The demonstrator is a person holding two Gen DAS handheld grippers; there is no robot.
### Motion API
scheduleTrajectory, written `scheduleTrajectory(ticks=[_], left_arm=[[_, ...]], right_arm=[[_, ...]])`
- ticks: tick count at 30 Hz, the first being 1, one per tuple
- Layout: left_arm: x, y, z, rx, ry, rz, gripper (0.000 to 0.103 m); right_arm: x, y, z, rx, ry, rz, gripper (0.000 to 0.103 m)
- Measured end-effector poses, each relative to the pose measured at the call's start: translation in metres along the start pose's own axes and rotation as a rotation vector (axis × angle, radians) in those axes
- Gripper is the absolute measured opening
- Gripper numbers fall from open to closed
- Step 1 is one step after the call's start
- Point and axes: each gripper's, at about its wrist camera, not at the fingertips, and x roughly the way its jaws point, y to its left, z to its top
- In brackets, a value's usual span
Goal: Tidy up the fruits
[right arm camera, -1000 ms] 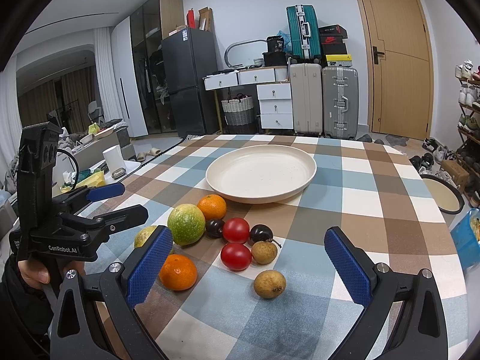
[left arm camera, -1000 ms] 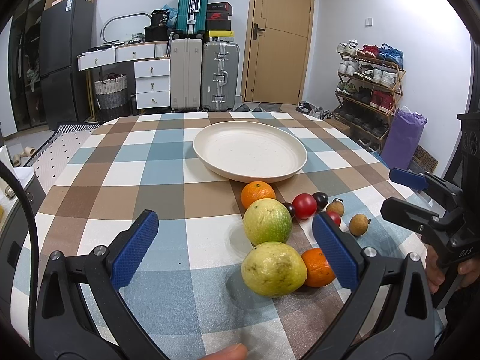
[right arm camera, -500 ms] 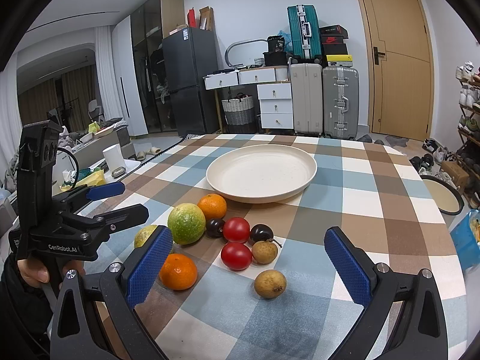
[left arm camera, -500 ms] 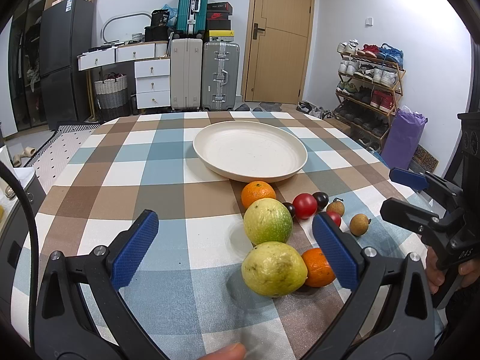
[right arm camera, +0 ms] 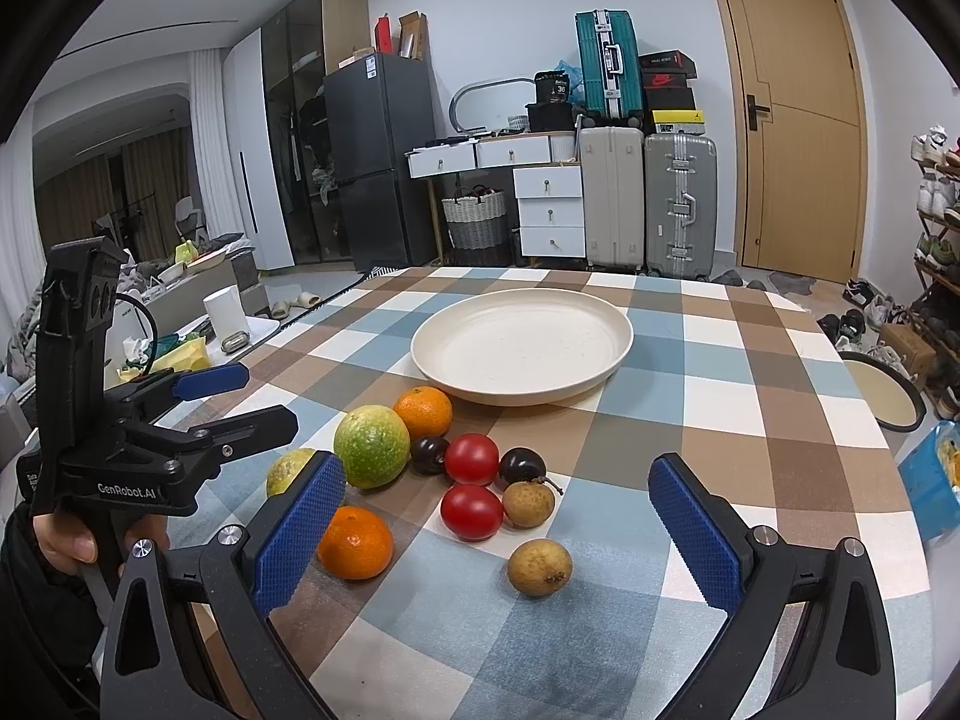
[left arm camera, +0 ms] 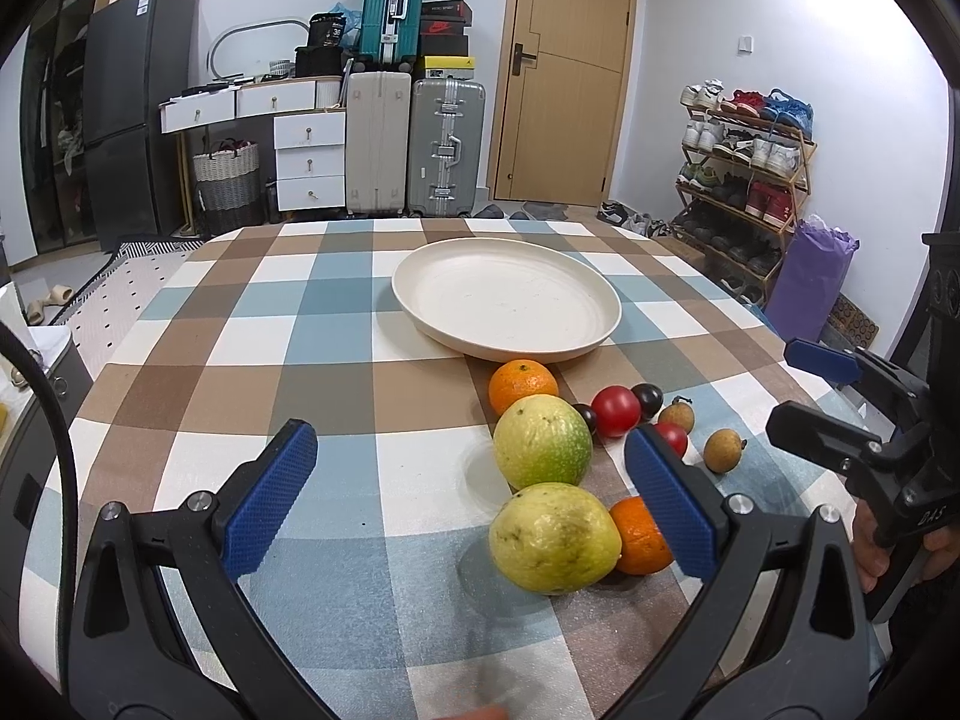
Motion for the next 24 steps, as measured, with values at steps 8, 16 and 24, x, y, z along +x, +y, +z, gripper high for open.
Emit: scheduleTrajectory(ticks=[8,16,24], left_arm=[[-0.0025,-0.0019,0.0013,0.012,-0.005,0.003,0.102],[-0.0051,-0.0047,0.0028,0.024,-0.012,-0.003,0.102],[-0.0059,-0.0055,0.0027,0.026,-0.01,-0.005,0.102]], right_arm=[[0.0015,-0.0015,-0.0016,0.008,0.008,-0.011,0.103],[0.0005,-0.0061,0.0029,0.007,0.02,-0.013,0.103],[0.0038,-0.0061,0.0045,0.016,0.037,-0.023,0.103]])
